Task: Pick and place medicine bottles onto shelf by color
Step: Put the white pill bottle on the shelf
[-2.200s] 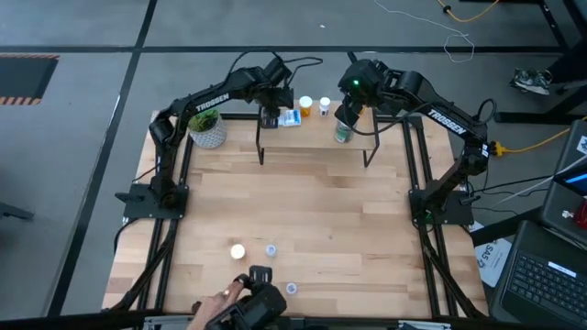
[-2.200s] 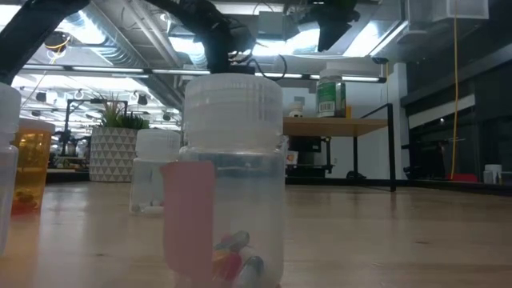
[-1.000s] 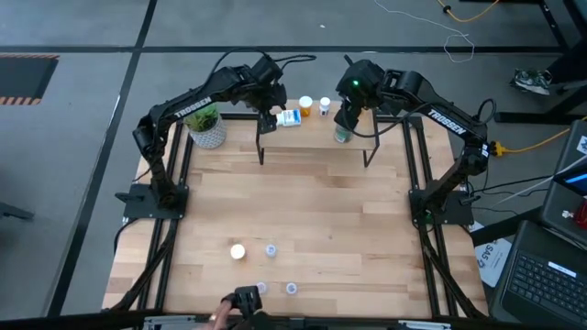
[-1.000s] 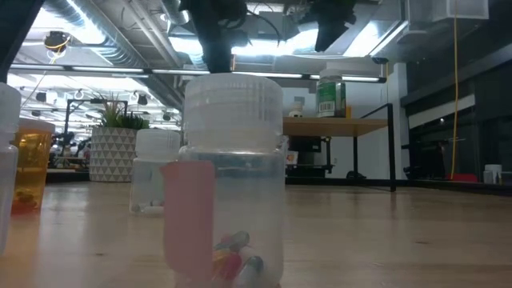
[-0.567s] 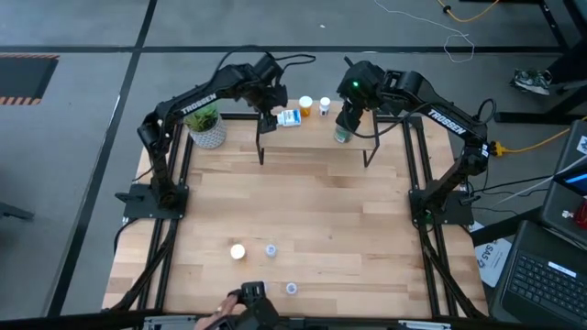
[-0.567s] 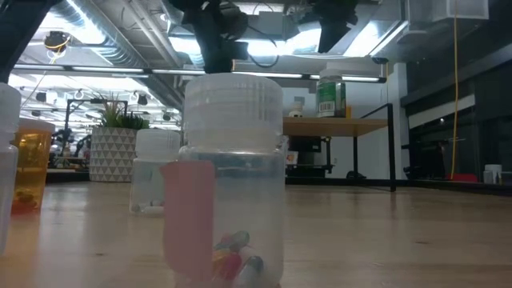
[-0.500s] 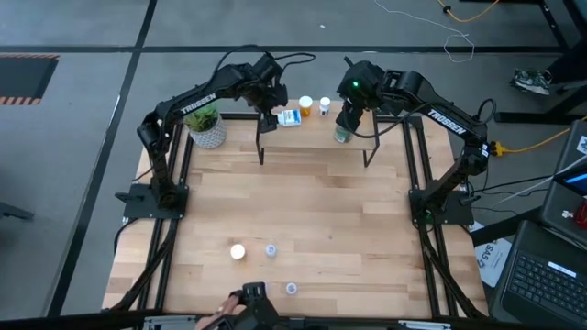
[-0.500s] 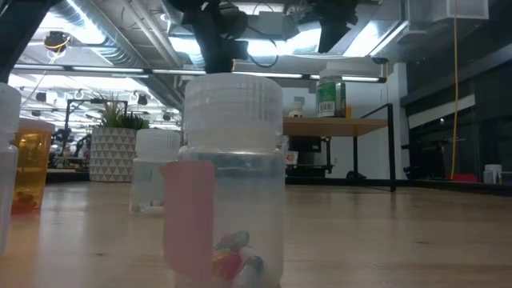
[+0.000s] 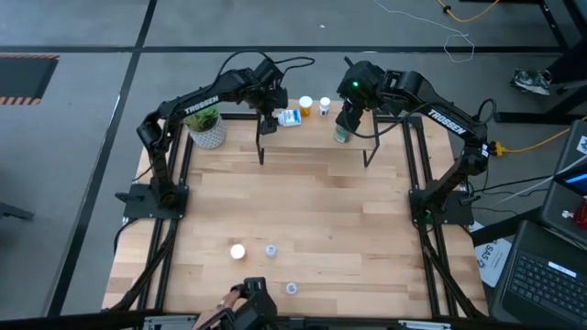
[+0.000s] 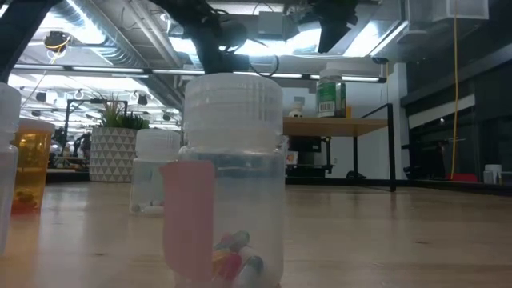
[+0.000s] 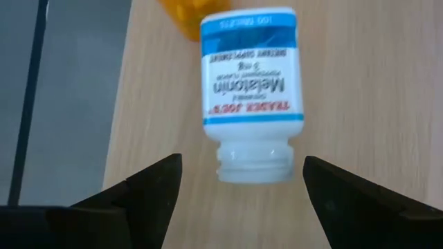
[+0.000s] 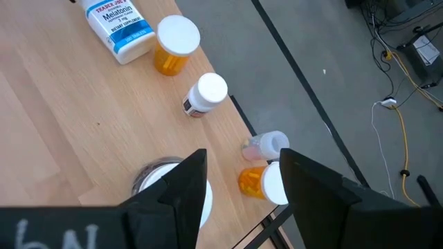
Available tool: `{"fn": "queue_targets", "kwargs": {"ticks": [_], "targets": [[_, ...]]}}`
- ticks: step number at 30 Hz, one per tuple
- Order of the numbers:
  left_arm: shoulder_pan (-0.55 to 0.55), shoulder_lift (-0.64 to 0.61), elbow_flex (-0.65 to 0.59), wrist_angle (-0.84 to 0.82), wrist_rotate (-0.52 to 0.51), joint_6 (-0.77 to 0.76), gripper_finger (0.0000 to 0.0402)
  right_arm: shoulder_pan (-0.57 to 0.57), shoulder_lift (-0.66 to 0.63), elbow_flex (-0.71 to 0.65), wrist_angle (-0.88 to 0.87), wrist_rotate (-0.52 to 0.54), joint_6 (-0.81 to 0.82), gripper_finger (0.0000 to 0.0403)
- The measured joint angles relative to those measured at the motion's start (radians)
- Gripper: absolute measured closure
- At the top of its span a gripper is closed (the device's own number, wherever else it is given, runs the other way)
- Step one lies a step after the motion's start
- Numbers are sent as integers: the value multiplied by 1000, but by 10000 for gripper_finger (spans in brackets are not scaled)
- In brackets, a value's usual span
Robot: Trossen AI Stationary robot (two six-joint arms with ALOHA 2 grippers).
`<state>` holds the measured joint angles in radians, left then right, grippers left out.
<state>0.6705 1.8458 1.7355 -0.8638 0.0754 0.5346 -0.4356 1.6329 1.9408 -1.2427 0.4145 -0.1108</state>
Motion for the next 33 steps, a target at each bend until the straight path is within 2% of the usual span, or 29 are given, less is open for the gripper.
{"fn": "queue_targets", "kwargs": {"ticks": [3,11,21,33], "targets": [[10,0,-4,-16,22,-1,104,0,0,0,1,0,0,218],[13,0,-65,65,28,-7,104,0,0,0,1,0,0,218],[7,0,-67,75,26,-9,108,0,0,0,1,0,0,218],[1,0,-67,71,20,-31,185,0,0,0,1,0,1,218]]}}
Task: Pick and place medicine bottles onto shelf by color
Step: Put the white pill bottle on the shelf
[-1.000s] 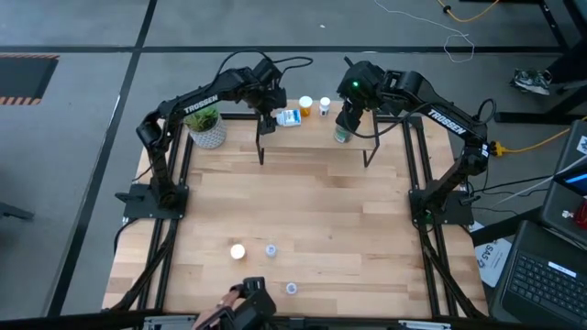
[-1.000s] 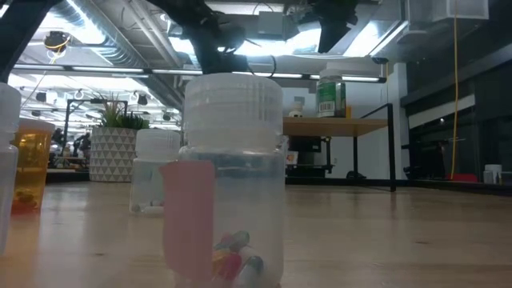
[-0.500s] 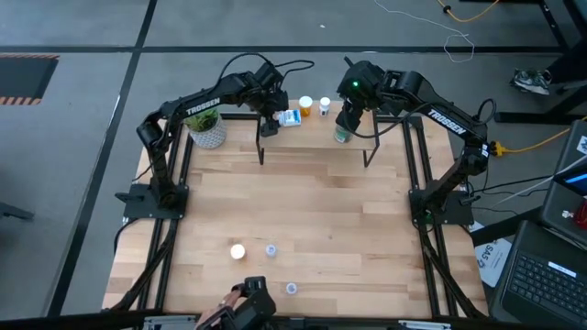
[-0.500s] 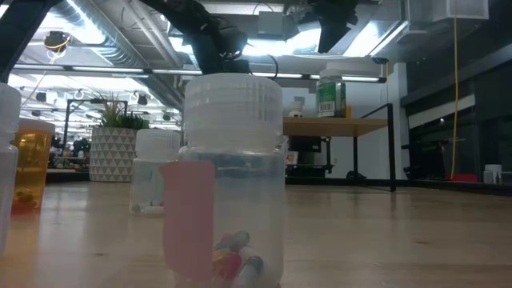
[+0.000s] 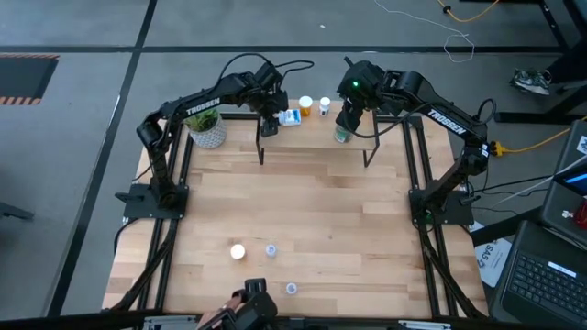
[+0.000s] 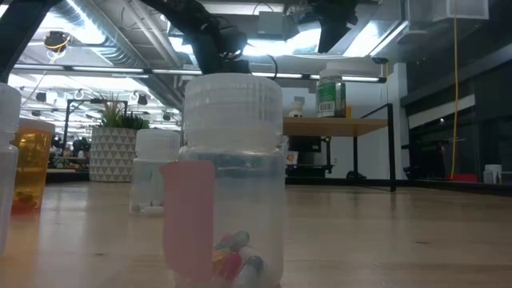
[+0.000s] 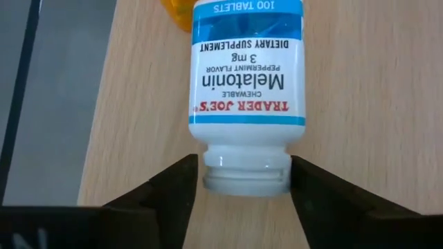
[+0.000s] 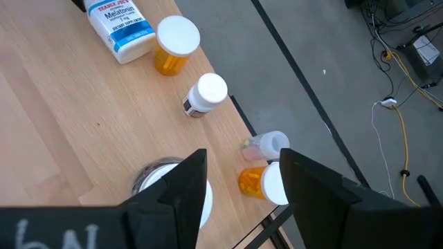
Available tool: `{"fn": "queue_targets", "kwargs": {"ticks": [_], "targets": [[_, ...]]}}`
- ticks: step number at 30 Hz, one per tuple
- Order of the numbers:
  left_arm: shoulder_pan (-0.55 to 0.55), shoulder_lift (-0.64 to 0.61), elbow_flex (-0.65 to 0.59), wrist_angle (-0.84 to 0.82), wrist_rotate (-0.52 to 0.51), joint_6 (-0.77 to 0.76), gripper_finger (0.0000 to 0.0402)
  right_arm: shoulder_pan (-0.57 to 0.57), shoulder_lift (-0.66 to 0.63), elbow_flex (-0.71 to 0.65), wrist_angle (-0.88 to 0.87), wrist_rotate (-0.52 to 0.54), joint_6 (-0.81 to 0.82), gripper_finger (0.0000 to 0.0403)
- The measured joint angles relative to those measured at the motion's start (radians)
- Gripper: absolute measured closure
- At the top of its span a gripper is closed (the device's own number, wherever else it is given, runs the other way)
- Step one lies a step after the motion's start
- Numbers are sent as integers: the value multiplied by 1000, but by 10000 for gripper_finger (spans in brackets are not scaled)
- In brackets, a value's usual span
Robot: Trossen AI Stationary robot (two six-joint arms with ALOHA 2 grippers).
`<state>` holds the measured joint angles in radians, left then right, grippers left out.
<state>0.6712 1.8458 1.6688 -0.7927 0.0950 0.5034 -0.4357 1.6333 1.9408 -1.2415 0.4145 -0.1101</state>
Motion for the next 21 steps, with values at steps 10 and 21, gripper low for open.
{"fn": "queue_targets", "kwargs": {"ticks": [10,21], "targets": [[-16,-26,0,-13,-72,-5,235,0,0,0,-2,0,3,218],[-110,-128,1,-108,-346,84,239,0,0,0,-6,0,1,218]]}}
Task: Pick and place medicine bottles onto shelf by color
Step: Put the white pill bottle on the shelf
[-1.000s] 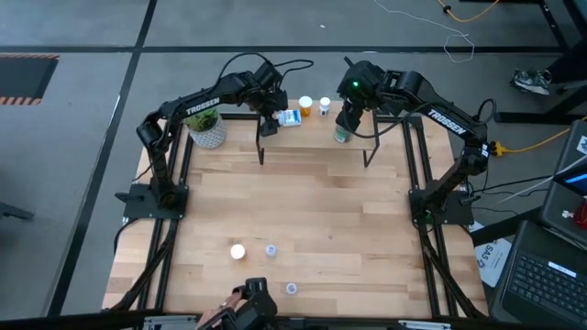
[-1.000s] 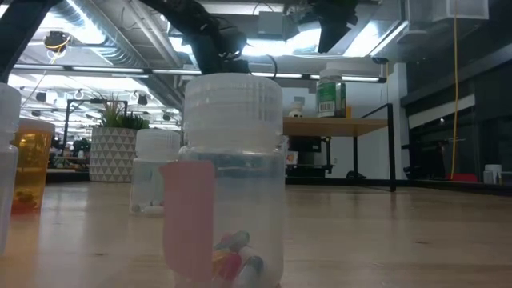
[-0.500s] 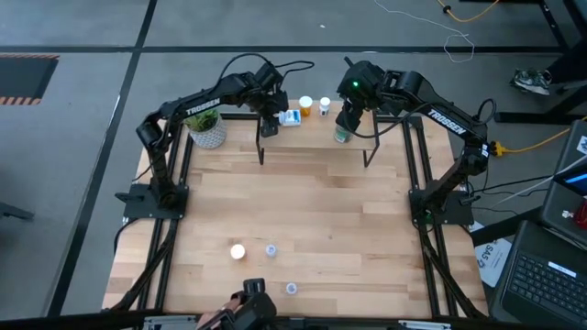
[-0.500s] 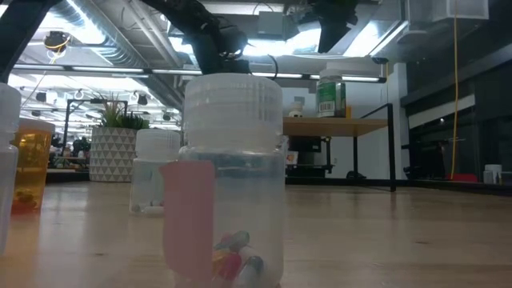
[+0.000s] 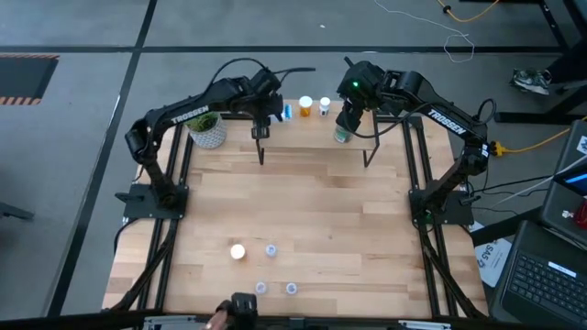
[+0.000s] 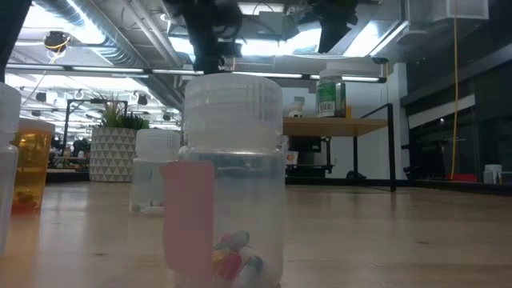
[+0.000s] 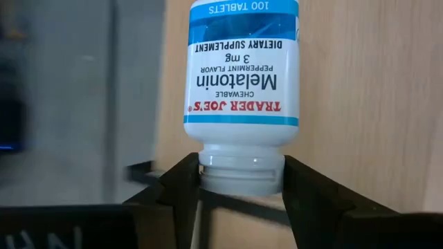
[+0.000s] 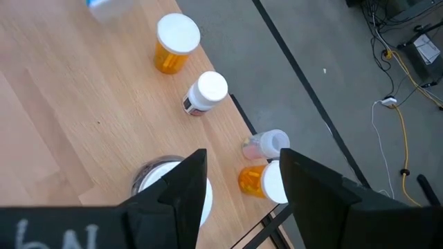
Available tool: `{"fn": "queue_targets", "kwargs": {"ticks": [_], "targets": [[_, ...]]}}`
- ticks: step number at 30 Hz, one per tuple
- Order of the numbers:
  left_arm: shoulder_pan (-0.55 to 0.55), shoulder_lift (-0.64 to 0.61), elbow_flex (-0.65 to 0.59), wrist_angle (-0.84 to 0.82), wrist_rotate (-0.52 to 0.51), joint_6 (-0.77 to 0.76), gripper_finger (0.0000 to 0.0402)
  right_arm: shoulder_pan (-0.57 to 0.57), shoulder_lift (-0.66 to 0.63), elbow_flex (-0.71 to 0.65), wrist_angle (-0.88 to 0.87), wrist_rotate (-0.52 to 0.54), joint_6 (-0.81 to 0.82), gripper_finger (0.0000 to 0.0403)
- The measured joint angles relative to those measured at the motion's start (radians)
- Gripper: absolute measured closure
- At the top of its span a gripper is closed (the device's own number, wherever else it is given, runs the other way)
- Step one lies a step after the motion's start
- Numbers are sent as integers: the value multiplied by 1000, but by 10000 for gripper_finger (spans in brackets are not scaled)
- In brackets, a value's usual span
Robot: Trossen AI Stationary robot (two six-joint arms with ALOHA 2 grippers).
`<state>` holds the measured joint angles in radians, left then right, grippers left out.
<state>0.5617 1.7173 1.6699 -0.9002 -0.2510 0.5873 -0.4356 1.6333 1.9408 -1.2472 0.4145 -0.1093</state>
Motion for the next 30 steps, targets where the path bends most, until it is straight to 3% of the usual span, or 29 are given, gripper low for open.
{"fn": "queue_targets", "kwargs": {"ticks": [8,15,24,30], "targets": [[-157,-4,-1,2,-390,252,240,0,0,0,-1,0,0,218],[-275,-4,-1,0,-636,477,240,0,0,0,-7,1,0,218],[-339,-4,-1,-5,-739,749,240,0,0,0,-7,4,-5,218],[-339,-4,-1,-7,-812,759,240,0,-24,0,-169,40,32,218]]}}
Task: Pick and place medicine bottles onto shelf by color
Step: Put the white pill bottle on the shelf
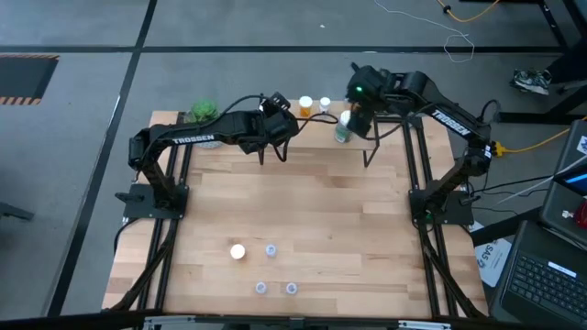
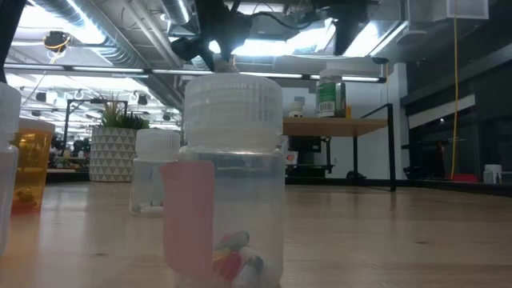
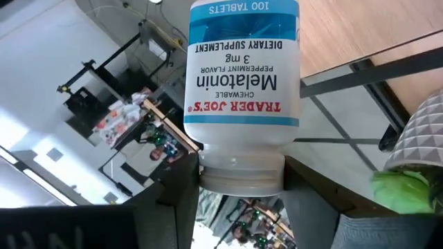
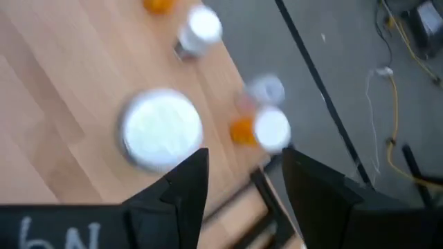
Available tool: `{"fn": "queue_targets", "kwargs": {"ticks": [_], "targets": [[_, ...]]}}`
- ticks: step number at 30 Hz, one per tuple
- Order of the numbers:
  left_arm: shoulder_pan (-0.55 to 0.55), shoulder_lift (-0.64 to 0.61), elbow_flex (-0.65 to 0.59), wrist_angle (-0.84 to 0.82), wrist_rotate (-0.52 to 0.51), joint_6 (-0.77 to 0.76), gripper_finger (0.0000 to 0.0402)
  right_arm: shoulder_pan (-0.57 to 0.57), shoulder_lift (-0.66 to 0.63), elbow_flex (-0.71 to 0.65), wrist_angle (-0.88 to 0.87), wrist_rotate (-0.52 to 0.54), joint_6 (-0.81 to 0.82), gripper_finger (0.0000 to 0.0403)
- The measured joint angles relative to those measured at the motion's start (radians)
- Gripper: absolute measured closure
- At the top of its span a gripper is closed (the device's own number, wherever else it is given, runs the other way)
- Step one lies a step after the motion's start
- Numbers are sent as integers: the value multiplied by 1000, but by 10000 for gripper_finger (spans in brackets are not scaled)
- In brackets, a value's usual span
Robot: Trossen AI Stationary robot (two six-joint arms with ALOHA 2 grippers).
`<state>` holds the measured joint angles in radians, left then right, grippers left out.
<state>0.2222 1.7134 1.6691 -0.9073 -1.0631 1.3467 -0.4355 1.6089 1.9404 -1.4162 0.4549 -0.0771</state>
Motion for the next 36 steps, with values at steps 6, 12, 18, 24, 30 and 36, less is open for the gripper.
{"fn": "queue_targets", "kwargs": {"ticks": [6,12,18,24,30,36], "targets": [[13,0,0,0,6,60,240,0,-95,0,-127,98,156,218],[32,0,0,0,90,291,240,0,-202,0,-127,115,224,218],[34,18,2,4,98,474,240,0,-258,0,-124,114,230,218],[31,88,1,8,75,498,240,0,-266,0,-123,112,227,218],[20,120,1,21,53,503,240,0,-266,0,-123,112,223,218],[16,120,1,20,55,462,230,0,-266,0,-123,112,222,218]]}}
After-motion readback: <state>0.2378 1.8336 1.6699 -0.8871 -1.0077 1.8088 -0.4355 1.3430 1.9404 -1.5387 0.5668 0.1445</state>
